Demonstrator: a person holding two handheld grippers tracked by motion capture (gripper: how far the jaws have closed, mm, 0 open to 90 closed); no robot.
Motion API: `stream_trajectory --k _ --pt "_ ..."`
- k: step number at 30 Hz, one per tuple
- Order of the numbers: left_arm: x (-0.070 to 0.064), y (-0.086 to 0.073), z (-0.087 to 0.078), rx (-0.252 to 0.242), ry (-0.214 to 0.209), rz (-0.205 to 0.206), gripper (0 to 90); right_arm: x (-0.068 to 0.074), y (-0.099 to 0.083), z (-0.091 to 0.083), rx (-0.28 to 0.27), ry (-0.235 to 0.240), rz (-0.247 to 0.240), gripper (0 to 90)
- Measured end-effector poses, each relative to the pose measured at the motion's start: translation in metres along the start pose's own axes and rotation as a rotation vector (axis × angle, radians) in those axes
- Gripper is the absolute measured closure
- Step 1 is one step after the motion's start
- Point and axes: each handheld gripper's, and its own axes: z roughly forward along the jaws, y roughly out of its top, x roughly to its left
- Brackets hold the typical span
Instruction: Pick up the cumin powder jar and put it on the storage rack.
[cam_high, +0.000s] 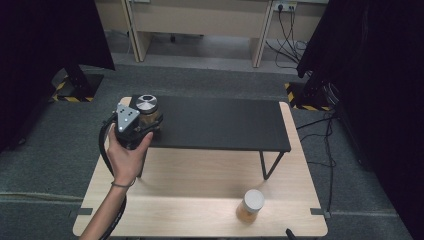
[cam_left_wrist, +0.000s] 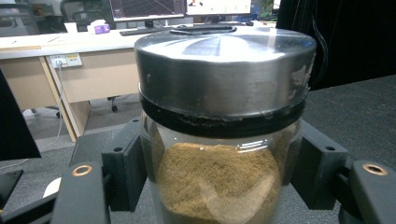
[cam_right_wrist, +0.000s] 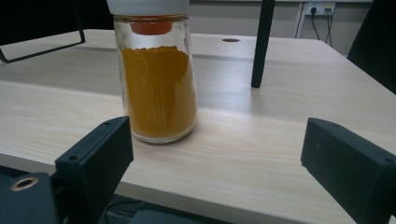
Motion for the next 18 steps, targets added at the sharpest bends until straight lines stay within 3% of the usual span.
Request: stream_trajectory --k 12,18 --pt "0.0004 -0.0043 -0.0001 -0.020 -0.004 -0.003 29.4 -0.0001 0.0000 0.0004 0.000 0.003 -0.003 9.4" --pt "-0.0010 -0.0027 -0.0021 -0.030 -0.012 -0.022 15.7 -0.0002 0.0002 0.0005 0.001 0.004 -0.002 9.4"
